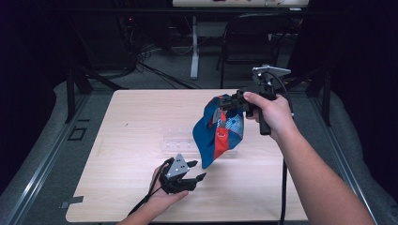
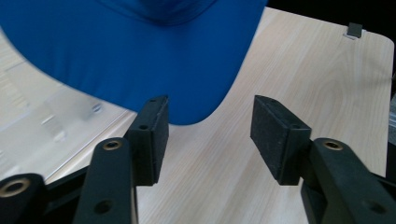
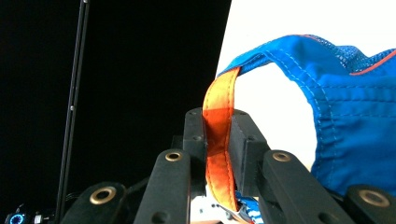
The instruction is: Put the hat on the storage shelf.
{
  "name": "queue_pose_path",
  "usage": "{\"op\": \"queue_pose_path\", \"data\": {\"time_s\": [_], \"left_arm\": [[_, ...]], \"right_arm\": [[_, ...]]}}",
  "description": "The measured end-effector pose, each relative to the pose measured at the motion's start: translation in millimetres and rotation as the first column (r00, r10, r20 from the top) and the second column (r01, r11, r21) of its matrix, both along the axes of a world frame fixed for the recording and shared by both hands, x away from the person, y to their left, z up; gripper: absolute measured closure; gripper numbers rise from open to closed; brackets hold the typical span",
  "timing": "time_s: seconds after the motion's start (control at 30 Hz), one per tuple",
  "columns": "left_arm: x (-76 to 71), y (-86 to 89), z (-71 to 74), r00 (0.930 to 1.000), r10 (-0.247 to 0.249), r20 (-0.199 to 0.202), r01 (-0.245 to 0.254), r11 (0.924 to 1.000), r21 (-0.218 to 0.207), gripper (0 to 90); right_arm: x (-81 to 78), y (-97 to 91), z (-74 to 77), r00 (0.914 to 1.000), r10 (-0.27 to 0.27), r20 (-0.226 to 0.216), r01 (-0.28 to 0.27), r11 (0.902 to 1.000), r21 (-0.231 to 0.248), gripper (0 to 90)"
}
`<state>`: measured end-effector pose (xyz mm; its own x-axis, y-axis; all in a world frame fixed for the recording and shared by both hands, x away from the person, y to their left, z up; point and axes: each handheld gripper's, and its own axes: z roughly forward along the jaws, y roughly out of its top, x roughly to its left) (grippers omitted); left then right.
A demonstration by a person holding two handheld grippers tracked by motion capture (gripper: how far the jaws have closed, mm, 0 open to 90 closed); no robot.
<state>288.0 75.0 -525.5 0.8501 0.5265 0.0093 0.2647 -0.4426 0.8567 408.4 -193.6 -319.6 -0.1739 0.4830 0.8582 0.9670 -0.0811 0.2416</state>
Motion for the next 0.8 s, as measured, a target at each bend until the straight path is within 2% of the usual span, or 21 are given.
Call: {"op": "queue_pose_path", "data": {"time_s": [0.17, 0.4, 0.5, 0.57, 0.67, 0.8], "left_arm": [[1.7, -8.0, -1.3, 0.9995, 0.022, 0.022, -0.022, 0.9996, 0.018, 58.1], [2.4, -0.8, 1.7, 0.9992, 0.025, 0.031, -0.025, 0.9997, 0.005, 75.7], [3.9, 4.9, 4.6, 0.9988, 0.037, 0.033, -0.037, 0.9993, -0.009, 79.1], [4.2, 8.2, 6.5, 0.9983, 0.041, 0.040, -0.041, 0.9992, -0.004, 81.1], [4.3, 13.8, 9.2, 0.9960, 0.058, 0.068, -0.058, 0.9983, 0.005, 84.2], [8.1, 19.6, 11.1, 0.9946, 0.077, 0.069, -0.077, 0.9970, -0.002, 86.5]], "right_arm": [[-0.6, -0.4, 0.1, 1.0000, 0.003, -0.002, -0.003, 1.0000, 0.002, 78.2], [-1.7, 2.2, 0.3, 0.9998, 0.018, 0.001, -0.018, 0.9998, 0.001, 78.2], [-2.0, 3.9, 0.9, 0.9999, 0.016, 0.001, -0.016, 0.9999, 0.006, 78.3], [-2.0, 5.0, 1.0, 0.9998, 0.022, 0.003, -0.022, 0.9998, 0.005, 78.2], [-2.2, 6.7, 2.2, 0.9997, 0.023, 0.007, -0.023, 0.9997, 0.004, 78.2], [-2.1, 9.0, 4.1, 0.9996, 0.026, 0.011, -0.026, 0.9997, -0.001, 78.2]]}}
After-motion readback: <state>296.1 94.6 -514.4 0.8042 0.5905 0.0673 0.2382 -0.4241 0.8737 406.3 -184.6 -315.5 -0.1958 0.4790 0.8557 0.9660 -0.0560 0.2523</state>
